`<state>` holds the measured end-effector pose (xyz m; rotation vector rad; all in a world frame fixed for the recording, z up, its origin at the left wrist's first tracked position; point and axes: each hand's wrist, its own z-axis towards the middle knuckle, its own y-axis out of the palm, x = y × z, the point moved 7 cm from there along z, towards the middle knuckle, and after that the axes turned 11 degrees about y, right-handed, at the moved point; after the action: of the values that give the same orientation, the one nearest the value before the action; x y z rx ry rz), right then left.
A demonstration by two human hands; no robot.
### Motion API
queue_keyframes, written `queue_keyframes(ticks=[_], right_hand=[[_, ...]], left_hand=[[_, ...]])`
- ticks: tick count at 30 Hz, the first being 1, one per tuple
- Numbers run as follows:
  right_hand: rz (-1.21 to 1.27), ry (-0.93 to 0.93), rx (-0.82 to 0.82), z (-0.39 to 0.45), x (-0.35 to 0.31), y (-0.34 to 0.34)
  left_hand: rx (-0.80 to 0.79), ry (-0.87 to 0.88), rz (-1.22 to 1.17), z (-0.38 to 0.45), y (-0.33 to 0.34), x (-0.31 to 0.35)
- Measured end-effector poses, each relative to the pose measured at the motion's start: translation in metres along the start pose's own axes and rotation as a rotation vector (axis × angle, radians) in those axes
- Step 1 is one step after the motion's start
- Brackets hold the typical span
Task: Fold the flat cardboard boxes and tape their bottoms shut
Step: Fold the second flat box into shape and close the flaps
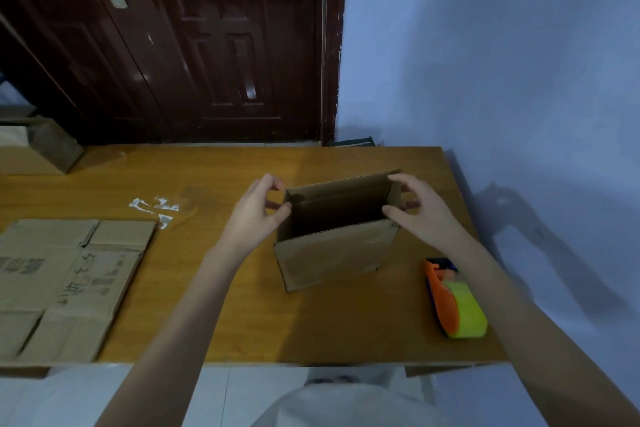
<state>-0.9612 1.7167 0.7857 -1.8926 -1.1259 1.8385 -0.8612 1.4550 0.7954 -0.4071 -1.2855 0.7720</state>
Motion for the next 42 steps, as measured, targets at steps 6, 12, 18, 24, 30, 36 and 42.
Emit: queue_keyframes(ticks=[6, 12, 18, 24, 30, 36, 42], right_hand=[[-0.15, 0.034, -0.183, 0.0, -0.003, 0.002], [-0.137, 0.054, -0.294, -0.002, -0.003, 0.009], [-0.219, 0.059, -0.39, -0.005, -0.004, 0.015], [-0.032, 0.031, -0.31, -0.007, 0.0, 0.015], [0.251, 0.09, -0.272, -0.016, 0.014, 0.025], [0.447, 0.182, -0.164, -0.012, 0.025, 0.017], [0.477, 0.189, -0.145, -0.012, 0.026, 0.018]], left_hand=[[-0.111, -0.022, 0.105, 0.002, 0.012, 0.008], [-0.166, -0.145, 0.107, 0.004, 0.017, 0.001], [-0.175, -0.123, 0.215, 0.009, 0.022, 0.0], [-0.155, -0.171, -0.046, 0.003, 0.028, -0.012], [0.002, -0.224, -0.396, -0.004, 0.023, -0.017], [0.043, -0.431, -0.411, -0.017, 0.03, -0.046], [0.163, -0.393, -0.415, -0.02, 0.037, -0.044]])
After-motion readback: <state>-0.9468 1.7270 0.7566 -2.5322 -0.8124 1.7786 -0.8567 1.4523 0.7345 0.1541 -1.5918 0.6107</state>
